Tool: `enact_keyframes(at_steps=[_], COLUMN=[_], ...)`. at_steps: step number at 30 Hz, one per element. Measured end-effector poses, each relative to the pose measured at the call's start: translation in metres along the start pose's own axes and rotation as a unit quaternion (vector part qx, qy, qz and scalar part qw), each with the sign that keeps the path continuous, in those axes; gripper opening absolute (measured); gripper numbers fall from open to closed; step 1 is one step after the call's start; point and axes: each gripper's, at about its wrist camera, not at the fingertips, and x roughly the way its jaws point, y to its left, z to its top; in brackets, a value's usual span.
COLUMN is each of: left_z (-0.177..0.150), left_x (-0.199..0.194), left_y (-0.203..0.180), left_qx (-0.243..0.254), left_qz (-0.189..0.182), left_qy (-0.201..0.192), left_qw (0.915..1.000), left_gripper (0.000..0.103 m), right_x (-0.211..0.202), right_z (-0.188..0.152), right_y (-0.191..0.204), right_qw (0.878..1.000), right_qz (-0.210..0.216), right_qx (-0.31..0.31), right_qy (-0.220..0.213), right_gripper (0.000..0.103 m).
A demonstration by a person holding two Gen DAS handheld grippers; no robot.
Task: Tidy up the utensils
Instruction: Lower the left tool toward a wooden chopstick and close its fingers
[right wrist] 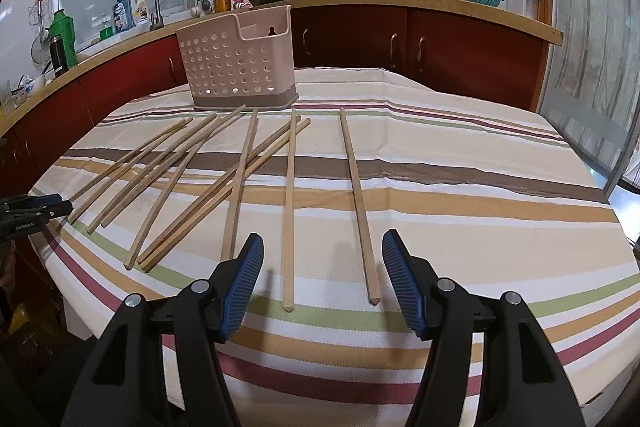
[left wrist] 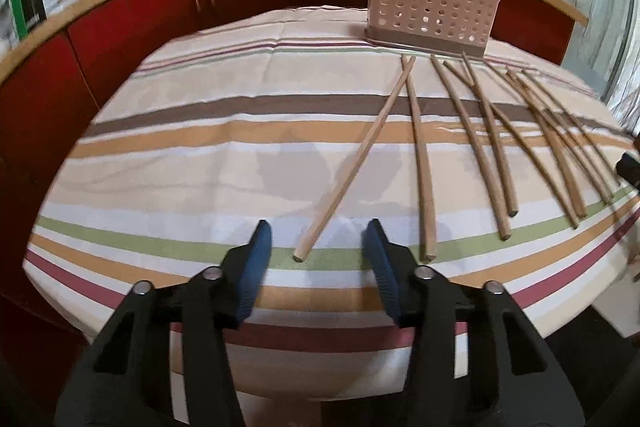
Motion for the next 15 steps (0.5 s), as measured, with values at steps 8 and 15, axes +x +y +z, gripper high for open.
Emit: enact_keyframes(at_steps=[8,15], left_z=[0.003,0.003], left_x=[0.0,0.0], left_y=[-0.007,-0.012], left_qx=[0.012,0.007], left_qz=[-0.015,-0.014], left_qy=[0.005,0.009], left_qw=[0.9998,0.9998], left_gripper=[0.027,0.019], right_x=[-0.001,-0.002], right_z=[0.0,0.001], right_y=[-0.003,-0.004], right_qw=[1.0,1.0], right_qz=[0.0,0.003], right_qx=[0.007,0.013], right_qy=[0.0,-0.004], right_gripper=[0.061,0.061])
